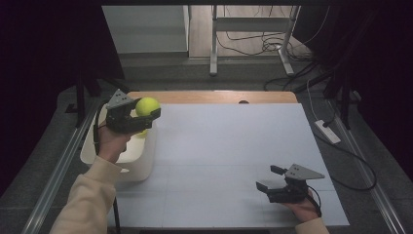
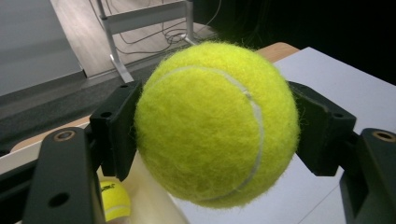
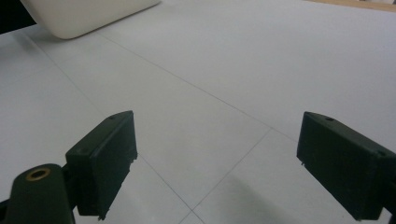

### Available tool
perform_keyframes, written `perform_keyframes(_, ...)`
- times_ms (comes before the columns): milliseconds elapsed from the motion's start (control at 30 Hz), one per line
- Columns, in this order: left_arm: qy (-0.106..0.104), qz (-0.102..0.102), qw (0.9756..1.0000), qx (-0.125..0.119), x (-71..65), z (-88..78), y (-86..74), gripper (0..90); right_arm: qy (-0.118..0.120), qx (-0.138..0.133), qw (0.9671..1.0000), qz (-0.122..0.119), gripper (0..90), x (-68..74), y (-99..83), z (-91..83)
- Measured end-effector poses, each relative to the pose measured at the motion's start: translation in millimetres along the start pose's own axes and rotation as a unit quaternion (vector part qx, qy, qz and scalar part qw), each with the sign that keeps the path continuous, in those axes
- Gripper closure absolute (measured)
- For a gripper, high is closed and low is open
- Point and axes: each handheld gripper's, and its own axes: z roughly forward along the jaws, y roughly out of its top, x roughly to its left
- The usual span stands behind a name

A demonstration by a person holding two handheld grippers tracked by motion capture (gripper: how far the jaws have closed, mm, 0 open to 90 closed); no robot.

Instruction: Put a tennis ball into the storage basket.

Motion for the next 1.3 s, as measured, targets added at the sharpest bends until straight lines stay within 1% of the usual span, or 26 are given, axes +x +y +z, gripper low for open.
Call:
perform_keyframes(233,0.016,-0.010,0.9998,0.005,11.8,-1.8,-4.4,26.5,0.000,0.000,1.0000,0.000,12.2,0.2,0.0,0.1)
perform_keyframes(333,0.027,-0.017,0.9995,0.006,18.4,-3.8,-6.5,26.5,0.000,0.001,1.0000,0.000,12.2,0.4,0.0,0.2)
perform_keyframes(433,0.041,-0.025,0.9988,0.009,25.9,-5.8,-9.2,26.5,0.000,0.001,1.0000,-0.001,12.2,0.6,0.1,0.4)
perform_keyframes(533,0.050,-0.029,0.9982,0.013,31.4,-7.1,-11.8,26.5,0.000,0.001,1.0000,-0.001,12.2,0.6,0.0,0.4)
perform_keyframes(633,0.064,-0.028,0.9973,0.021,36.7,-7.5,-13.6,26.5,0.002,0.002,1.0000,0.001,12.2,0.3,-0.3,0.8)
perform_keyframes(733,0.075,-0.035,0.9962,0.026,43.0,-7.8,-15.8,26.5,0.001,0.004,1.0000,0.001,12.2,0.0,-0.3,1.1)
perform_keyframes(967,0.083,-0.042,0.9950,0.035,49.1,-8.0,-19.0,26.5,0.001,0.002,1.0000,0.000,12.2,0.3,-0.2,0.5)
perform_keyframes(1100,0.086,-0.042,0.9944,0.045,52.2,-5.7,-20.9,26.5,0.001,0.002,1.0000,0.000,12.2,0.2,-0.3,0.7)
perform_keyframes(1300,0.089,-0.048,0.9930,0.061,57.3,-0.6,-24.8,26.5,0.001,0.003,1.0000,0.000,12.2,0.3,-0.3,0.8)
